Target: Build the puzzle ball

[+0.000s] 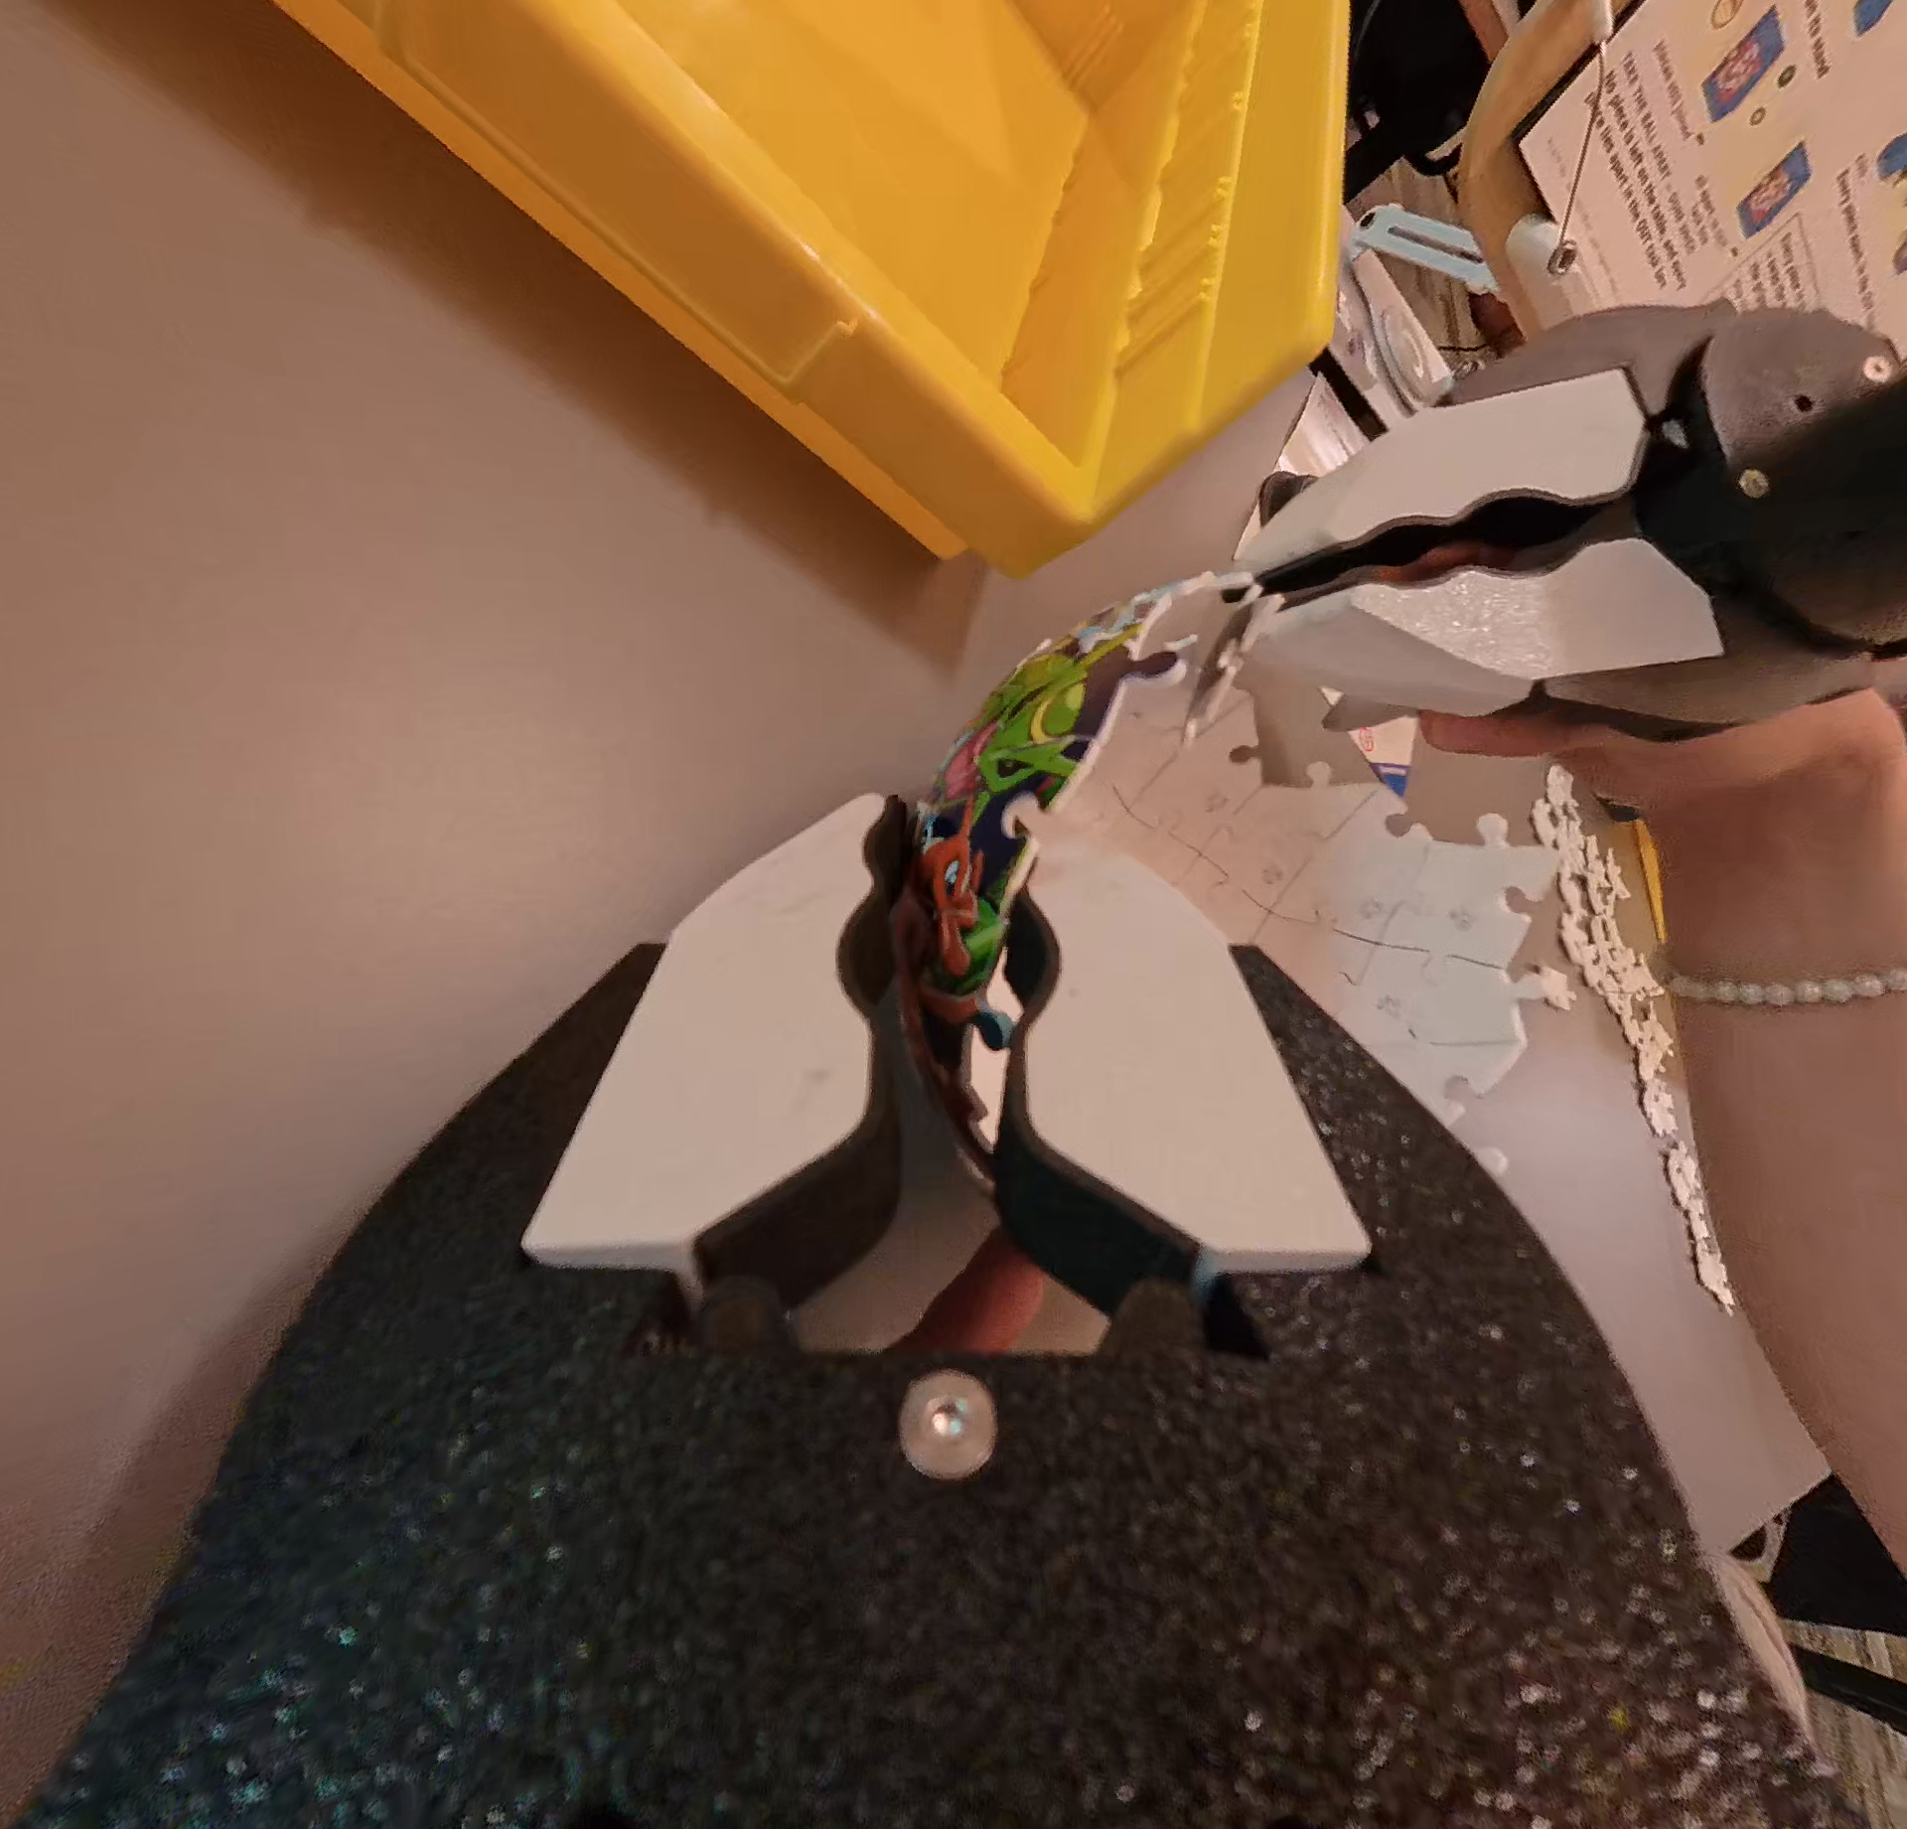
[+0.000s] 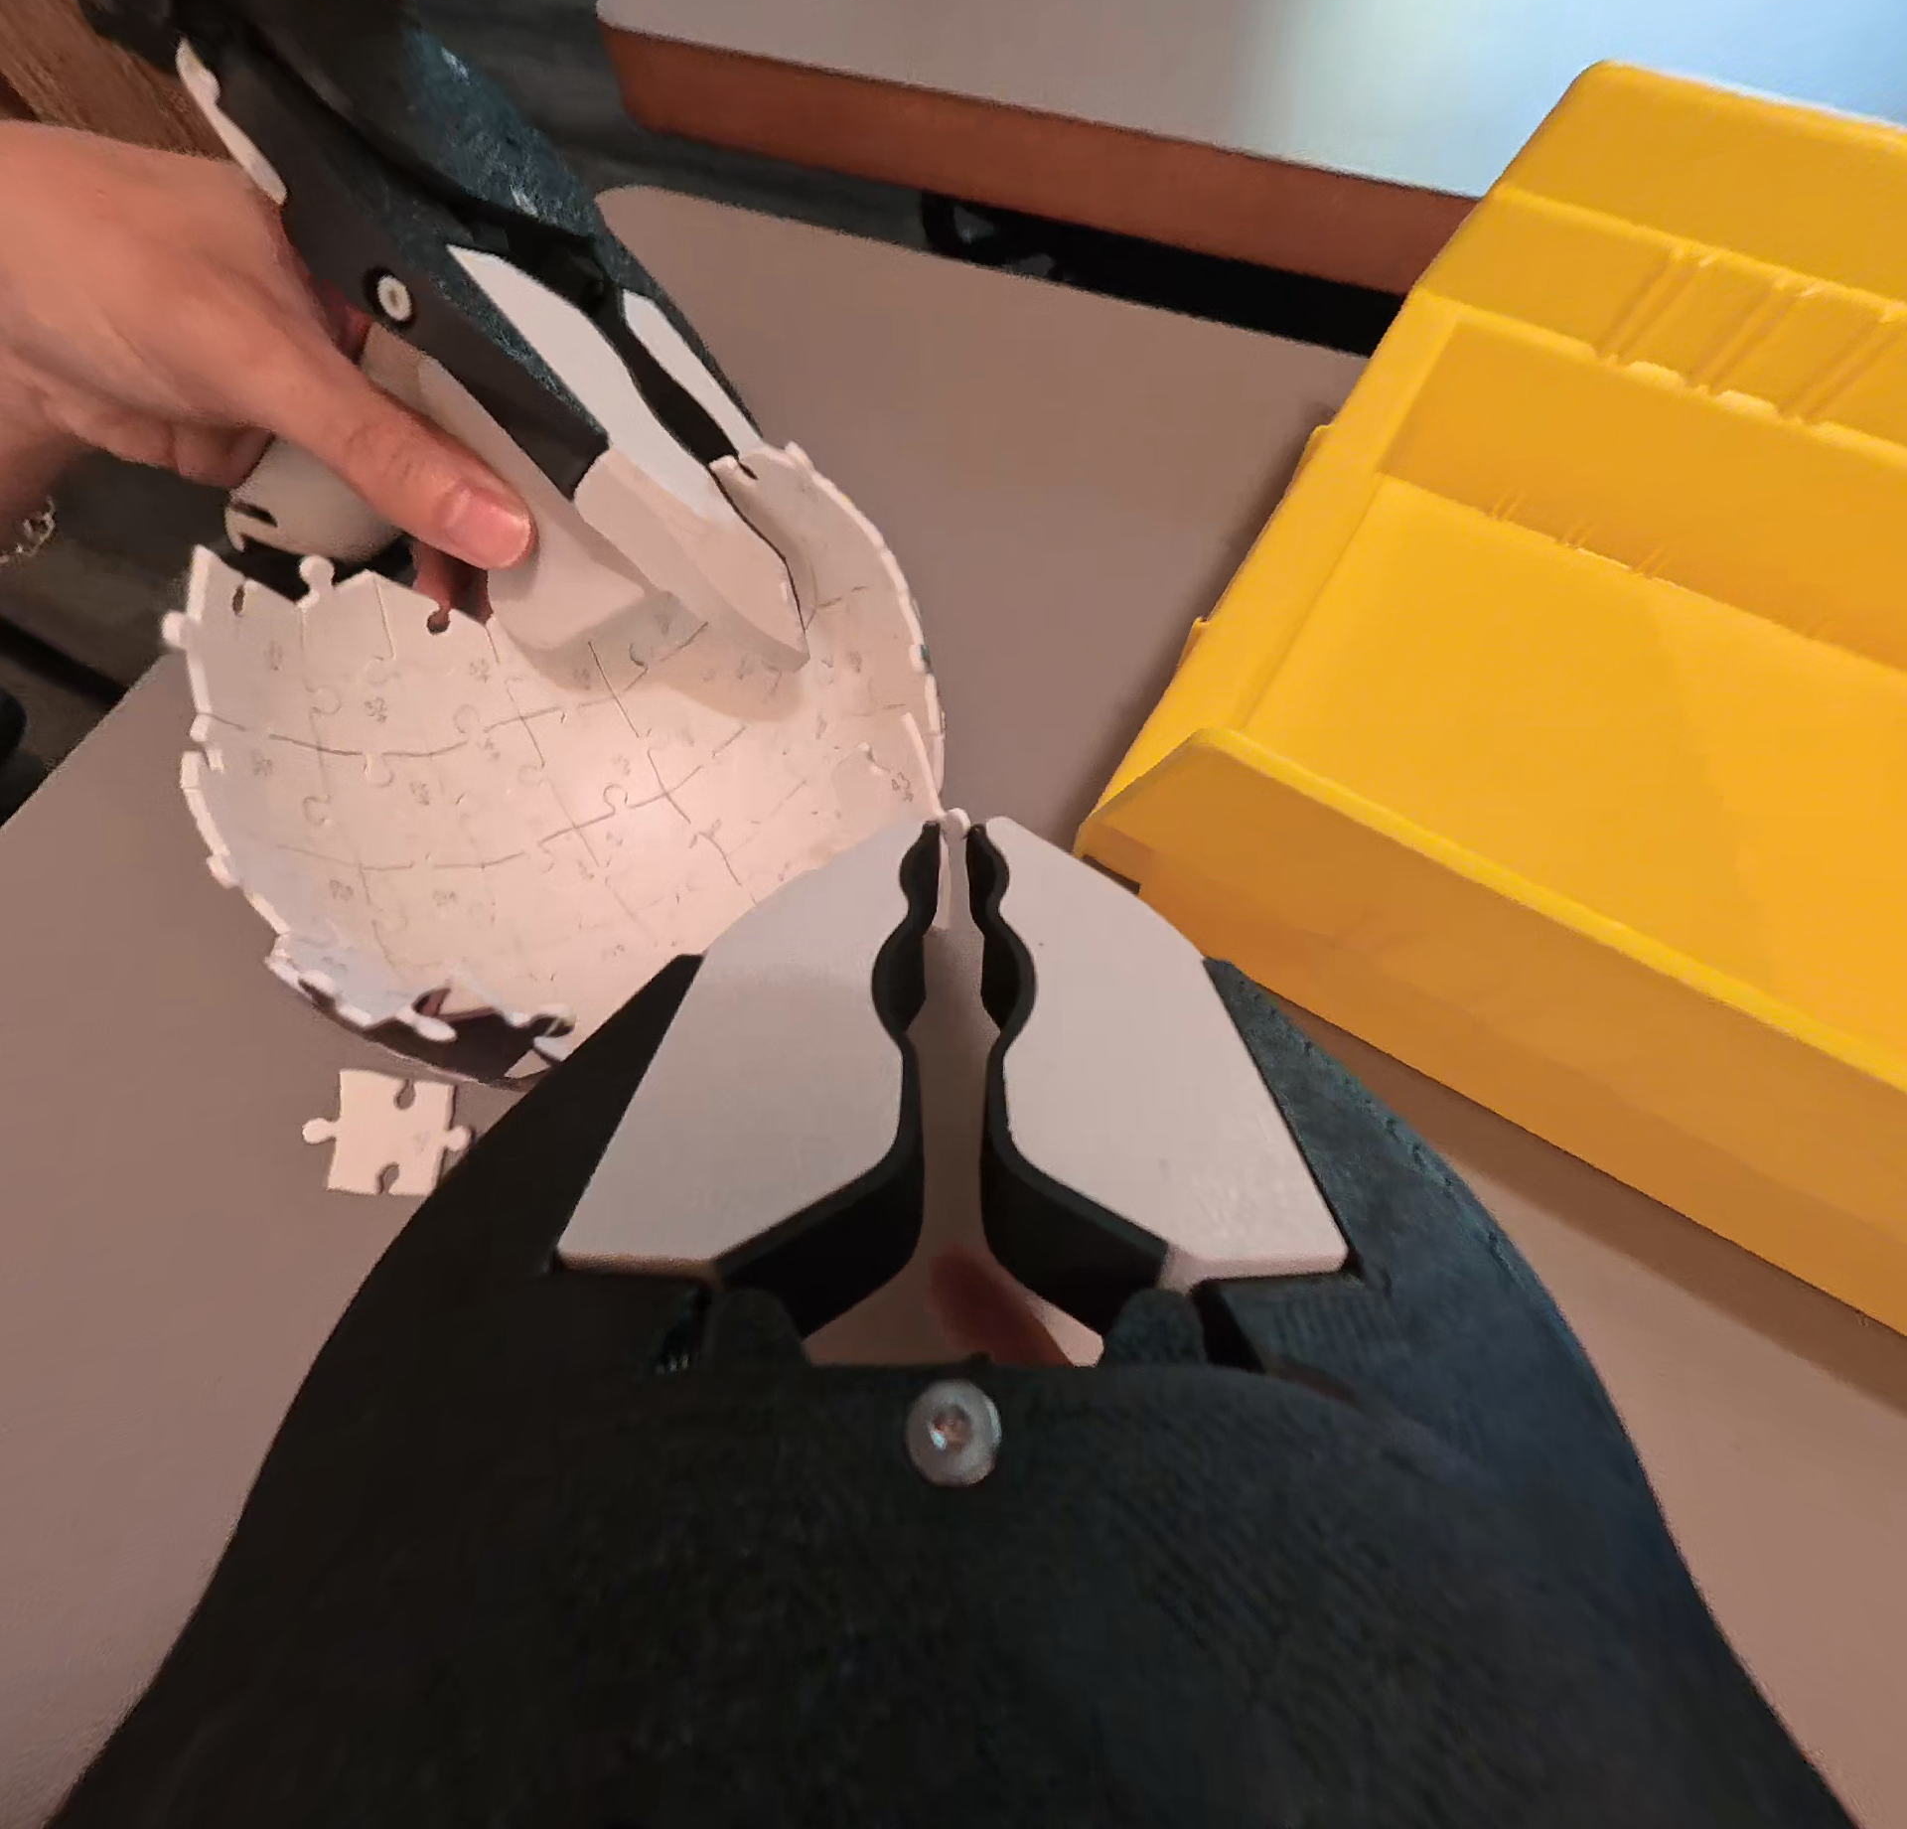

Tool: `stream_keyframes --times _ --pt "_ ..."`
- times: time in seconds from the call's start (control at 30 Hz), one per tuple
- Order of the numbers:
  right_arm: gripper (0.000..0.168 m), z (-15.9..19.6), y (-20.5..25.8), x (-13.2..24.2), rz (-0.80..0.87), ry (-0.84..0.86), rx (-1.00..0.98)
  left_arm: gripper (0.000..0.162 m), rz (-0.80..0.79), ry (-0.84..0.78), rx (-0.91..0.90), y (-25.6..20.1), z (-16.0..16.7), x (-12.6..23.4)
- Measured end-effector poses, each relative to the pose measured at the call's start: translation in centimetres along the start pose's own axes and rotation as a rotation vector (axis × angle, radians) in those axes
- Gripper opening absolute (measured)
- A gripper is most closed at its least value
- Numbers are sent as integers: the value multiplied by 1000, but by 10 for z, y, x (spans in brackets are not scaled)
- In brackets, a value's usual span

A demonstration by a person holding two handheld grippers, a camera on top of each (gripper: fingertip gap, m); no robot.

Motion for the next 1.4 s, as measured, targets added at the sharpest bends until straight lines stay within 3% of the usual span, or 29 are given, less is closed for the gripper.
stream_keyframes --times 0.03,0.43,0.57,0.7,1.4 --pt "5 0 1 1 12 -12 -6 15 -1 -1 1 0 0 0" --pt "6 -10 14 -9 169 145 195 14 -77 -8 -53 -3 0 0" --pt "5 -13 17 -4 142 48 287 10 -67 -1 -51 0 0 1" --pt "3 -10 10 4 121 -58 167 8 -48 -2 -33 2 -1 2" --pt "0 9 24 1 302 13 -35 10 -98 19 -61 -1 2 -2"
Point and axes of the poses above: each gripper's, where its closed fingertips meet, x back along the fingers, z out of its underside, y = z × x across the jaws, the point moved 10 cm from there along x, back along the fingers, and after that the axes turned 6 degrees about -z, right-handed, at the moved point
